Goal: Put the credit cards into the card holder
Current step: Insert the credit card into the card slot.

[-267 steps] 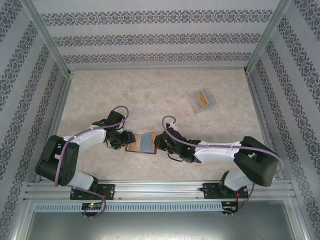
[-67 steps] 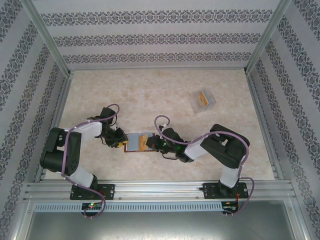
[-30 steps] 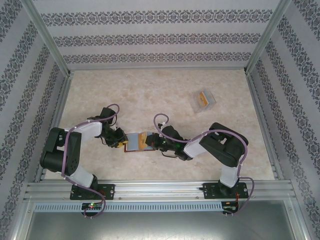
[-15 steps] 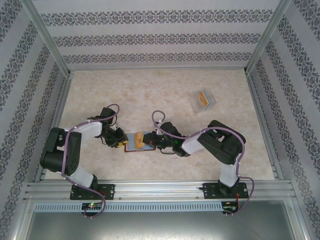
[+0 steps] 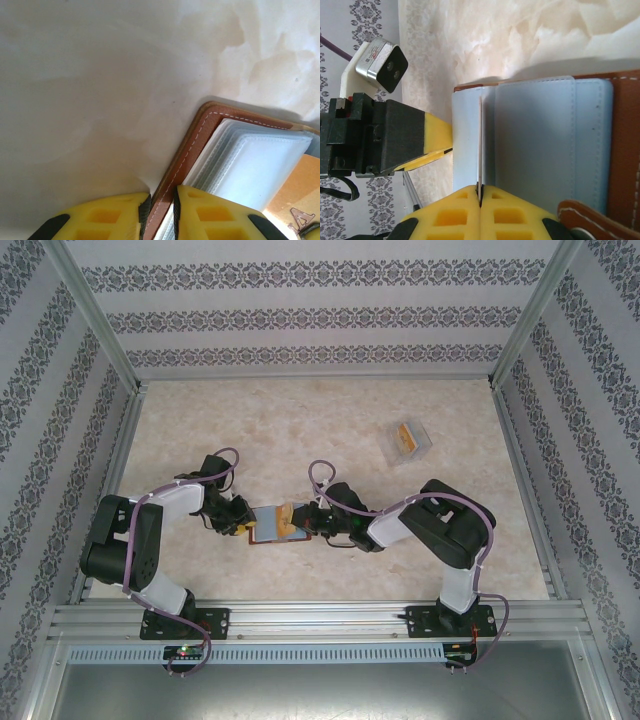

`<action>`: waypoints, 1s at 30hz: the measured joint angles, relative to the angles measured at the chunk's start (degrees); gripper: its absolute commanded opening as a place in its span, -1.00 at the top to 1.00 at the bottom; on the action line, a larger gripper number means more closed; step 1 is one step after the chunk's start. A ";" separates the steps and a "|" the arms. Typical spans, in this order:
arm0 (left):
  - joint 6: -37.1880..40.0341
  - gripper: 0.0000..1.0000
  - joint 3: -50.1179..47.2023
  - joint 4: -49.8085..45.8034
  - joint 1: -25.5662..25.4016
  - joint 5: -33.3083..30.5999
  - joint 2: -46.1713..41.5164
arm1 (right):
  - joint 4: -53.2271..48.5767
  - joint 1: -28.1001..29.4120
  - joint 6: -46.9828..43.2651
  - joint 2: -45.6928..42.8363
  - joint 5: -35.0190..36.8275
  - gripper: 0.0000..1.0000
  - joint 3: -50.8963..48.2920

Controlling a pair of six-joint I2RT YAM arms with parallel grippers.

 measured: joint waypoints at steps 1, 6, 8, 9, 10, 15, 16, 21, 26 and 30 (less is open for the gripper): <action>0.00 0.53 0.00 0.00 0.00 0.00 0.00 | 0.04 0.00 0.02 0.02 -0.07 1.00 0.00; 0.00 0.53 0.00 0.00 0.00 0.00 0.00 | 0.92 0.00 0.04 0.33 -0.15 1.00 -0.46; -0.02 0.53 0.00 0.00 0.00 -0.02 0.00 | 1.14 0.00 0.02 0.33 -0.15 1.00 -0.83; 0.00 0.52 0.00 0.00 0.00 -0.02 0.00 | 1.36 0.00 0.04 0.33 -0.15 1.00 -1.01; 0.00 0.52 0.00 0.00 0.00 -0.02 0.00 | 1.49 0.00 0.04 0.33 -0.15 1.00 -1.07; 0.00 0.52 0.00 0.00 0.00 0.00 0.00 | 3.28 0.35 0.24 1.25 -0.17 1.00 -1.03; 0.00 0.53 0.00 0.00 0.00 0.00 0.00 | 3.56 0.52 0.26 1.62 -0.17 1.00 -0.94; 0.00 0.52 -0.02 0.00 0.00 0.00 0.00 | 5.20 1.55 0.66 3.34 -0.17 1.00 0.02; 0.00 0.53 -0.04 0.00 0.00 0.07 0.00 | 5.64 1.57 0.68 3.43 -0.17 1.00 0.02; -0.02 0.52 -0.04 0.02 0.00 0.11 0.00 | 8.09 1.57 1.66 5.18 -0.17 1.00 0.07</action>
